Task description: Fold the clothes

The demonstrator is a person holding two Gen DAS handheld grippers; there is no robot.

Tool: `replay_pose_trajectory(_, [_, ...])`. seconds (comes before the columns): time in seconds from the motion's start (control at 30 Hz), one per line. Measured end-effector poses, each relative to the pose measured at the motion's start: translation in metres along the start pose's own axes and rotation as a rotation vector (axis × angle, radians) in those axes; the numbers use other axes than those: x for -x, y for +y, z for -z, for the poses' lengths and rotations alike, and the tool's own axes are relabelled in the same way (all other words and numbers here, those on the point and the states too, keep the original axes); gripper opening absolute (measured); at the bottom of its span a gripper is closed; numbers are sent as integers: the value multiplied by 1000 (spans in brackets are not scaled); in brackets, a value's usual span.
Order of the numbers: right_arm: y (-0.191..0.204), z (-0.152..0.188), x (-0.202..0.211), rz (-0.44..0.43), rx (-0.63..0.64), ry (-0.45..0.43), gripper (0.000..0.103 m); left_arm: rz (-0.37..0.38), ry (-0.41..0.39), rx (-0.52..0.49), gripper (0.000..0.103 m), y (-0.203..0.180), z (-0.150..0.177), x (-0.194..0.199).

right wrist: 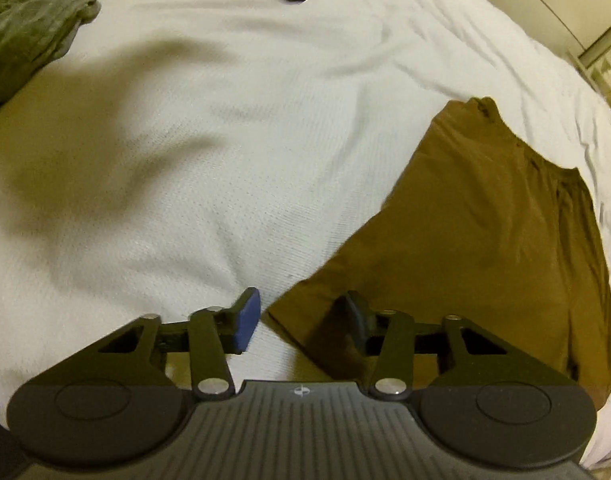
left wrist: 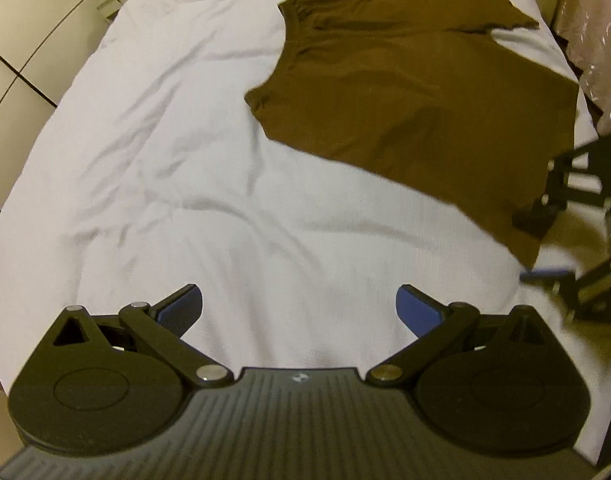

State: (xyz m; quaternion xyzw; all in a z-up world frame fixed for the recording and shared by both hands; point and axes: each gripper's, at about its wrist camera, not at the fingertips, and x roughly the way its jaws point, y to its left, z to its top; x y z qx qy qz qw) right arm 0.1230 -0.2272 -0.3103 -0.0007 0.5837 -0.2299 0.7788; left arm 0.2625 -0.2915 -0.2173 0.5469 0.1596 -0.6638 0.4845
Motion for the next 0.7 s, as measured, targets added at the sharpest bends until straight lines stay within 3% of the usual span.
replay_pose_trajectory(0.07, [-9, 0, 5, -6, -25, 2, 4, 7, -2, -31, 102, -1, 0, -6])
replay_pose_trajectory(0.23, [-48, 1, 34, -70, -173, -34, 4, -4, -54, -205, 102, -10, -11, -33])
replay_pose_trajectory(0.53, [-113, 4, 96, -168, -400, -152, 6, -64, -231, -672, 96, -18, -44, -124])
replay_pose_trajectory(0.7, [-138, 5, 122, -215, -479, -206, 6, -87, -301, -882, 95, -14, -68, -169])
